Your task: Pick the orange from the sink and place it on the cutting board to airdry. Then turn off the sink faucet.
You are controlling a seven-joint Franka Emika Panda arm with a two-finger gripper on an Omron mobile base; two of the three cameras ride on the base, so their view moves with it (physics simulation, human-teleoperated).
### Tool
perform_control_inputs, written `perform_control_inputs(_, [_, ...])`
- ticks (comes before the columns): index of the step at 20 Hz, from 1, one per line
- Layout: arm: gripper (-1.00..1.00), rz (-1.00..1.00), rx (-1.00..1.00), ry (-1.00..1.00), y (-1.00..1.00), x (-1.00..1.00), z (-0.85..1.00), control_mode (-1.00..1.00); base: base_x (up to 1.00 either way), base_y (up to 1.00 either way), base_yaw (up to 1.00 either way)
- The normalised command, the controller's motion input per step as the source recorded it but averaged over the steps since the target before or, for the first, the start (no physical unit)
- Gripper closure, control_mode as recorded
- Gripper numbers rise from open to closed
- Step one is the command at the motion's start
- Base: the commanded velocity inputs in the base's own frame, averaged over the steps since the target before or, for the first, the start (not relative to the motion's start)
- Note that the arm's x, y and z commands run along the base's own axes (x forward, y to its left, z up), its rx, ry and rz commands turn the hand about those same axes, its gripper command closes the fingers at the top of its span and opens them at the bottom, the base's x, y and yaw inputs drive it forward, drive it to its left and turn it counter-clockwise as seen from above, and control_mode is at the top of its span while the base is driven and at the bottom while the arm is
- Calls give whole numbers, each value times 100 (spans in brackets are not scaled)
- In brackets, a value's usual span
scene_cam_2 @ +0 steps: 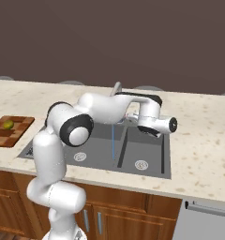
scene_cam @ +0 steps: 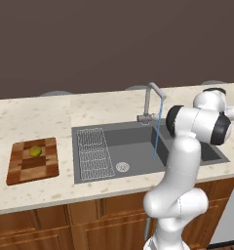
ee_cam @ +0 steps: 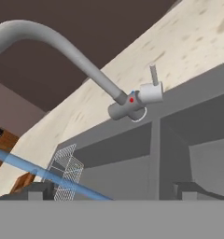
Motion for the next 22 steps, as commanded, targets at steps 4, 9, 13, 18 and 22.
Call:
perform_control_inputs(4, [-100,2,5,-7,0,17,-2,-100,0,0,0])
perform_control_inputs(9, [-100,2,3,-3,2,16,-9,-100,0,0,0])
perform_control_inputs(13, [-100,3,1,0,6,13,-16,-100,0,0,0])
perform_control_inputs(18, [-100,4,0,0,9,2,-16,-100,0,0,0])
perform_control_inputs(22, [-100,4,0,0,9,4,-12,-100,0,0,0])
